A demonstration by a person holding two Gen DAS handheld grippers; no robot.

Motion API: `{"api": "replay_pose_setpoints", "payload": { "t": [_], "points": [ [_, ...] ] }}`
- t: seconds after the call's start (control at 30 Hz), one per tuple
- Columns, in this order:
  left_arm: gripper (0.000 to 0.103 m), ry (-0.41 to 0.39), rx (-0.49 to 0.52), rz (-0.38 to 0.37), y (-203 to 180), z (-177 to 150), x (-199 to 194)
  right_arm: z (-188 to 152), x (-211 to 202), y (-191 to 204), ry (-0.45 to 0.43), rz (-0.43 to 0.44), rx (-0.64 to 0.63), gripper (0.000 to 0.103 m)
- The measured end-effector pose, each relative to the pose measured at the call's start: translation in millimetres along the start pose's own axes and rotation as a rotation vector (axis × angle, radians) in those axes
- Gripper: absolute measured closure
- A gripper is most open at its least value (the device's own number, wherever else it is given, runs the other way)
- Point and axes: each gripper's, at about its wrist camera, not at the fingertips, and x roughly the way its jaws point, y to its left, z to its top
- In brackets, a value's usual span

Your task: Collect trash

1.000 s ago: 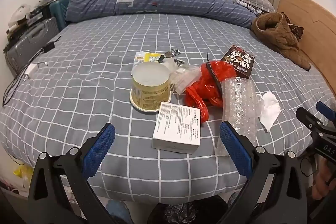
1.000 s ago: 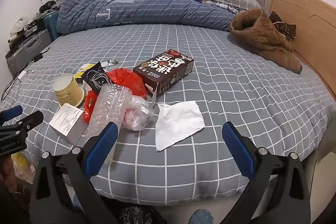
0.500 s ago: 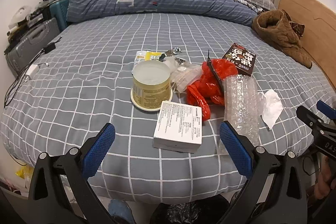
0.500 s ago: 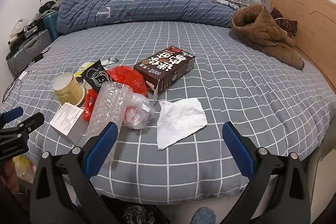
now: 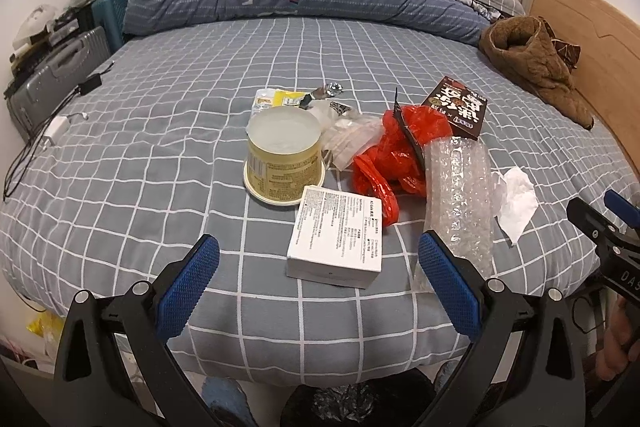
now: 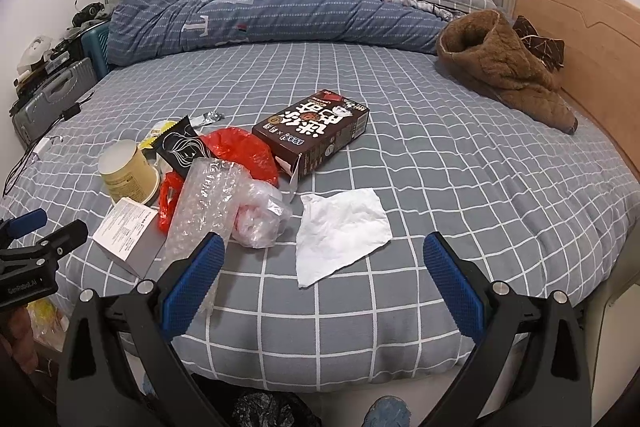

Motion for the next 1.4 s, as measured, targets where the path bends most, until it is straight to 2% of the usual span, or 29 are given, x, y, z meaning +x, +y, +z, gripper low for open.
{"api": "replay_pose_setpoints", "payload": {
  "t": [1.4],
  "points": [
    [0.006, -0.007, 0.003, 0.006, -0.8, -1.5, -3.0, 1.6, -3.5, -0.9, -0.009, 0.017, 0.001, 0.007]
  ]
}}
